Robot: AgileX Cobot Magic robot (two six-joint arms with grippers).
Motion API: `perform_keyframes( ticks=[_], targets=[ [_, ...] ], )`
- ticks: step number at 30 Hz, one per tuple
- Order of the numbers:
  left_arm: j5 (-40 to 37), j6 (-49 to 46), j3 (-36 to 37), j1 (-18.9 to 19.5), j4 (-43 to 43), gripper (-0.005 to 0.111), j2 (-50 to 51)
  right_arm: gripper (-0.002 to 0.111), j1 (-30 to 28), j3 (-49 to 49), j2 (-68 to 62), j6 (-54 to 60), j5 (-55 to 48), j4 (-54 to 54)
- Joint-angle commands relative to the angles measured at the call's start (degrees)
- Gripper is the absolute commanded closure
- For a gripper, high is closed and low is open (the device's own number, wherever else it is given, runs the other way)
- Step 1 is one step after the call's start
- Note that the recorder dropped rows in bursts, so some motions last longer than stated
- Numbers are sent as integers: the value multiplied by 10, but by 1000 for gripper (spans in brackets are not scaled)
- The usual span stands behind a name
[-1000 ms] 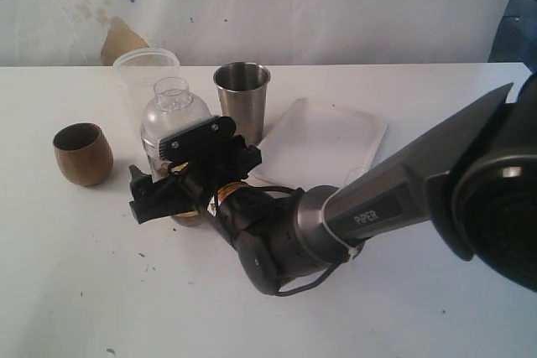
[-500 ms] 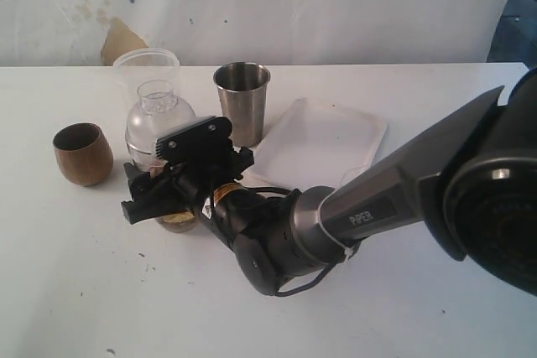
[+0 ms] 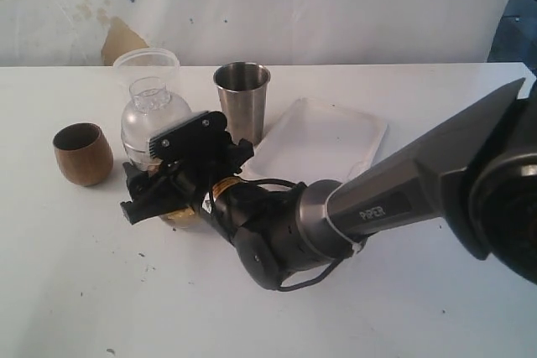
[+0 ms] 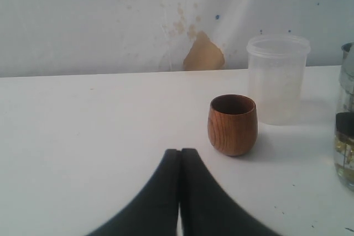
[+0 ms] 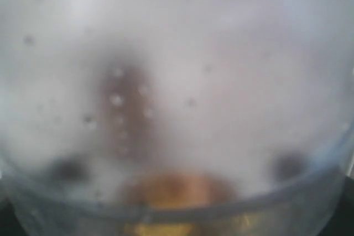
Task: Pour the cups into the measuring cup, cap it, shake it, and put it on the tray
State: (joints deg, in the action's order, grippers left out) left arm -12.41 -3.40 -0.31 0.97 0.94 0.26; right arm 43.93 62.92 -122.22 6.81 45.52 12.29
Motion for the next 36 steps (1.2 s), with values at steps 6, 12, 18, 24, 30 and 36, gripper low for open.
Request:
perform_keyframes(
  ticks=[6,12,18,24,30,36],
  targets=[
    [7,0,3,0,0,107,-3,108,-11,4,136,4,-25,18],
    [7,0,3,0,0,107,-3,108,-13,4,202,-64,-195,-110],
    [7,0,3,0,0,107,-3,108,-36,4,210,29,-143,76],
    [7,0,3,0,0,107,-3,108,-37,-6,241,-107,-248,-142],
    [7,0,3,0,0,107,-3,108,-73,-17,244,-17,-167,42],
    [7,0,3,0,0,107,-3,108,-57,-28,272,-47,-208,-115]
  ],
)
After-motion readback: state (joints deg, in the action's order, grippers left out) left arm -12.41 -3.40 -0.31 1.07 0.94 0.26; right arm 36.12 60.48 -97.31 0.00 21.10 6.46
